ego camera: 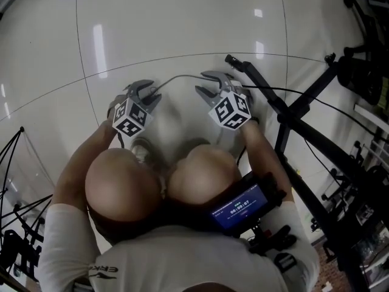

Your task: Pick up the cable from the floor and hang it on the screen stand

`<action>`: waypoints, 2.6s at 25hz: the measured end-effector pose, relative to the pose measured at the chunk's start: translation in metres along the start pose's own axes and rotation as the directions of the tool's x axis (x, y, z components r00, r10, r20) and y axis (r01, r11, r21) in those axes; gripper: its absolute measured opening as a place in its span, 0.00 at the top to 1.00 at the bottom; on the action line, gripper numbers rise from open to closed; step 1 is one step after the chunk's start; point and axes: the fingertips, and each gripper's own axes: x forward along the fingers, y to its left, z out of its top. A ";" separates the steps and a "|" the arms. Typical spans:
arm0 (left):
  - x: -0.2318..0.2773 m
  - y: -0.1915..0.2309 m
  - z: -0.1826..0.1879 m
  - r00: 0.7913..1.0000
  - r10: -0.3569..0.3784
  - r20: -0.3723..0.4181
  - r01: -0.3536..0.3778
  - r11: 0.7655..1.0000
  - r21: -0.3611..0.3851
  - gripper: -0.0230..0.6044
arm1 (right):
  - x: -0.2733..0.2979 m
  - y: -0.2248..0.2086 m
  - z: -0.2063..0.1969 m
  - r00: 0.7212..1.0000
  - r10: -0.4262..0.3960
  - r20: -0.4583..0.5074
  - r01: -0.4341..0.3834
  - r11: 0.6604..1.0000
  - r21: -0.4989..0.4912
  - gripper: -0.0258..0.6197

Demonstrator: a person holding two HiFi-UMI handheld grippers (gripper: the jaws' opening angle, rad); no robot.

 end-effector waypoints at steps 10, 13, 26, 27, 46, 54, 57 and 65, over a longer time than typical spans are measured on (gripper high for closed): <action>0.018 -0.010 -0.016 0.989 0.025 -0.147 -0.010 0.995 0.102 0.76 | 0.021 0.001 -0.038 0.982 -0.010 -0.189 -0.005 0.997 -0.082 0.72; 0.020 -0.012 -0.017 0.987 0.021 -0.160 -0.007 0.996 0.091 0.78 | 0.024 0.003 -0.044 0.975 -0.017 -0.219 -0.004 0.995 -0.095 0.85; 0.015 -0.005 -0.018 0.993 0.026 -0.118 -0.029 0.999 -0.029 0.87 | 0.003 -0.014 -0.009 0.993 -0.083 -0.081 0.081 0.996 -0.023 0.91; 0.014 -0.003 -0.016 0.994 0.034 -0.102 -0.038 0.998 -0.041 0.88 | -0.001 -0.016 -0.005 0.994 -0.093 -0.063 0.092 0.996 -0.018 0.91; -0.094 0.072 0.167 0.935 0.203 0.292 -0.169 0.976 -0.138 0.93 | -0.160 -0.096 0.104 0.891 -0.401 0.212 0.355 0.908 0.223 0.91; -0.216 0.060 0.315 0.898 0.189 0.397 -0.154 0.981 -0.119 0.93 | -0.320 -0.125 0.189 0.828 -0.507 0.238 0.422 0.844 0.331 0.91; -0.270 0.054 0.364 0.888 0.187 0.421 -0.147 0.981 -0.126 0.93 | -0.380 -0.132 0.228 0.804 -0.541 0.248 0.437 0.819 0.372 0.91; -0.433 0.035 0.501 0.858 0.186 0.480 -0.153 0.982 -0.107 0.93 | -0.556 -0.146 0.351 0.731 -0.623 0.277 0.506 0.768 0.393 0.91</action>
